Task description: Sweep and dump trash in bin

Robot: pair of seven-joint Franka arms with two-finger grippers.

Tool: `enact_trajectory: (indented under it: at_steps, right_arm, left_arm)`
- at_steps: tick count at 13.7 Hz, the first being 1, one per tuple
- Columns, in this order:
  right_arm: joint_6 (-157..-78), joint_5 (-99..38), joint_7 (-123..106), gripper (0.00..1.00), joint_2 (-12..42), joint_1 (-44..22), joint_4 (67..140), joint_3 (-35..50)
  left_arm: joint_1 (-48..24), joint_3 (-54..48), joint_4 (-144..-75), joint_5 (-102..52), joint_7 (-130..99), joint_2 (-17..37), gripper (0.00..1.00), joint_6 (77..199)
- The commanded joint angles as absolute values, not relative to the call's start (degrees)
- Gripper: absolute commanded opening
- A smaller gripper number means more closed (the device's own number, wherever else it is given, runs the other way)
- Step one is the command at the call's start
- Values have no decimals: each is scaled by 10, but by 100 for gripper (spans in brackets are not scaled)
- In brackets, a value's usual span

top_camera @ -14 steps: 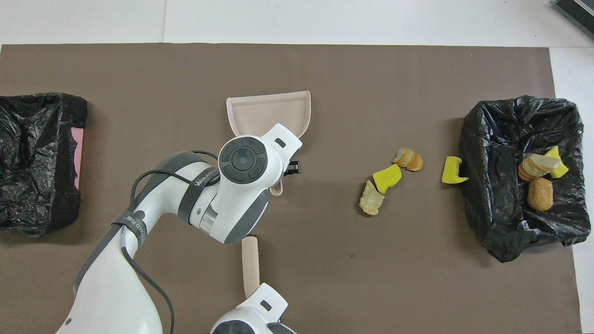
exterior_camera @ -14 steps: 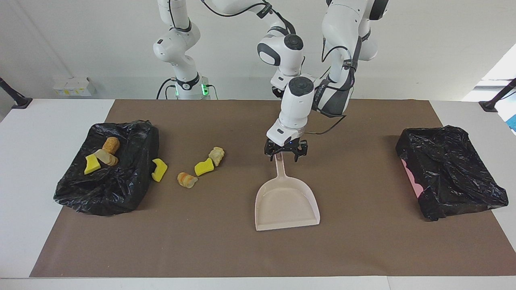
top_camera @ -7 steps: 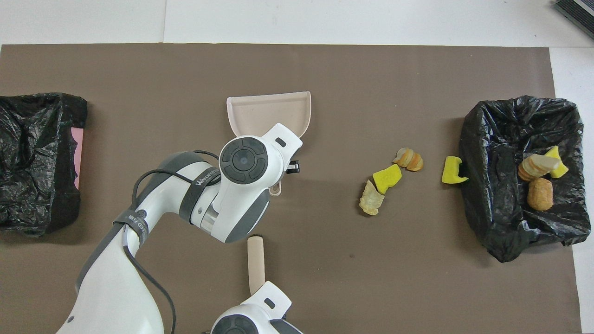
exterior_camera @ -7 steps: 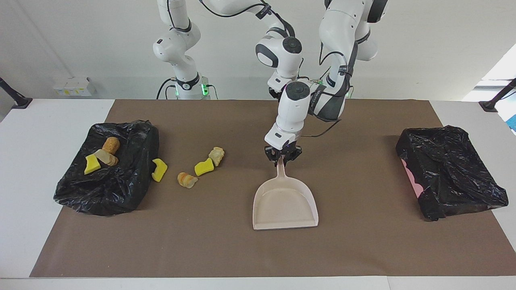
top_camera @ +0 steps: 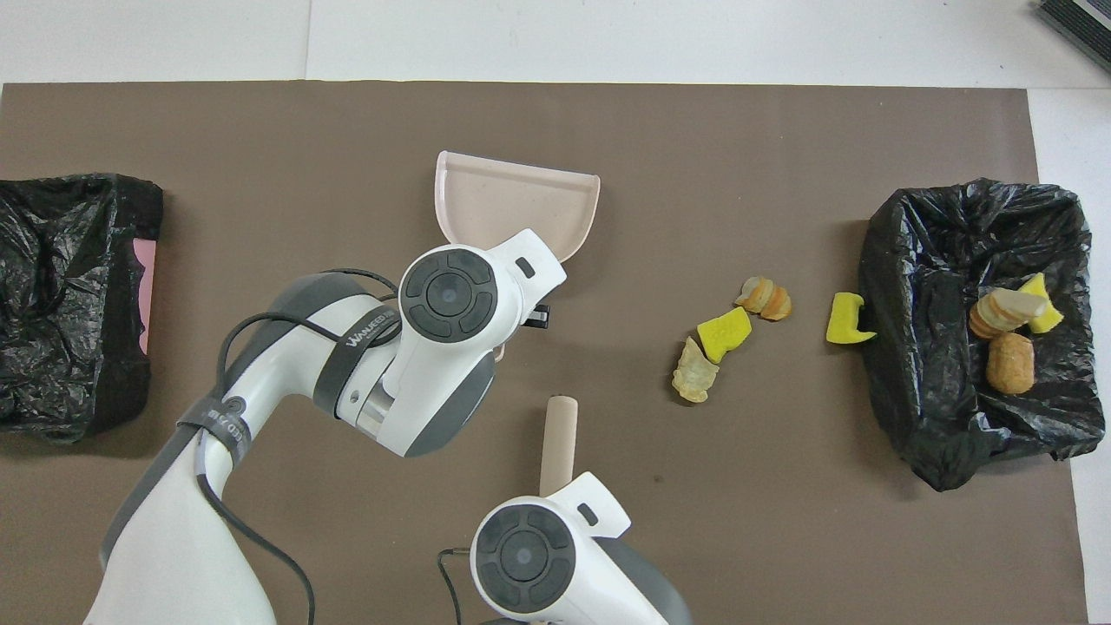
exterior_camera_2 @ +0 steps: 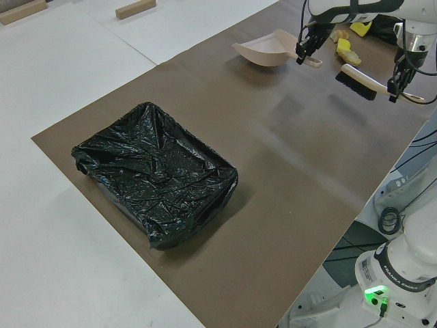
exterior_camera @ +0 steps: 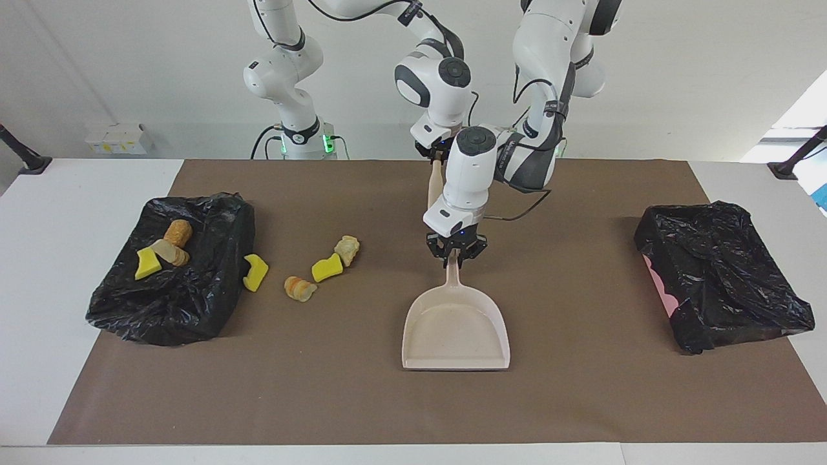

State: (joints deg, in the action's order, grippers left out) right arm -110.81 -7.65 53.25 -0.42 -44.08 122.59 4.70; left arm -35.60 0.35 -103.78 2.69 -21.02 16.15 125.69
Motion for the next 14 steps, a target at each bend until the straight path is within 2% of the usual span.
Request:
enact_trajectory:
  at_steps: [1, 5, 8, 12, 14]
  right_arm:
    - [-1079, -21, 506, 0, -24, -388, 1230, 52]
    - [-1077, 59, 460, 0, -3, -305, 1225, 53]
    - [-1078, 120, 431, 0, 5, -234, 1230, 54]
    - [-1071, 164, 421, 0, 14, -179, 1230, 54]
    - [-1027, 202, 426, 0, 9, -157, 1230, 54]
  left_arm:
    - [-332, 7, -1047, 34, -47, 125, 0, 1201]
    - [-307, 8, -1055, 33, 154, 79, 0, 1103]
    - [-286, 8, -1059, 33, 292, 73, 0, 1072]
    - [-284, 8, -1092, 33, 333, 54, 0, 1074]
    - [-285, 8, -1096, 33, 335, 50, 0, 1074]
